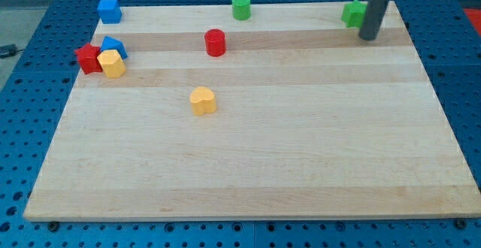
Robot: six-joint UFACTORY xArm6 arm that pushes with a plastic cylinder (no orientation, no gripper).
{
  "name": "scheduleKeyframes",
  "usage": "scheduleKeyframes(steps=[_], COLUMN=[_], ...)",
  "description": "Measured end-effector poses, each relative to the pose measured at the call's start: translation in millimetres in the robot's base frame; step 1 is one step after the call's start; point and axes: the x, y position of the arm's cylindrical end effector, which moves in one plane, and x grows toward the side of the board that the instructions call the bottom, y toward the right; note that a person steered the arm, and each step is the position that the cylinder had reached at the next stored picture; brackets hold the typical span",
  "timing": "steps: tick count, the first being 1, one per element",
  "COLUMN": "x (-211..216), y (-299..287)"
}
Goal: Move the green star to the right side of the green circle
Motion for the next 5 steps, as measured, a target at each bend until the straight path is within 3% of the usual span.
scheduleKeyframes(steps=[1,5], x=[-29,-58], y=[17,2])
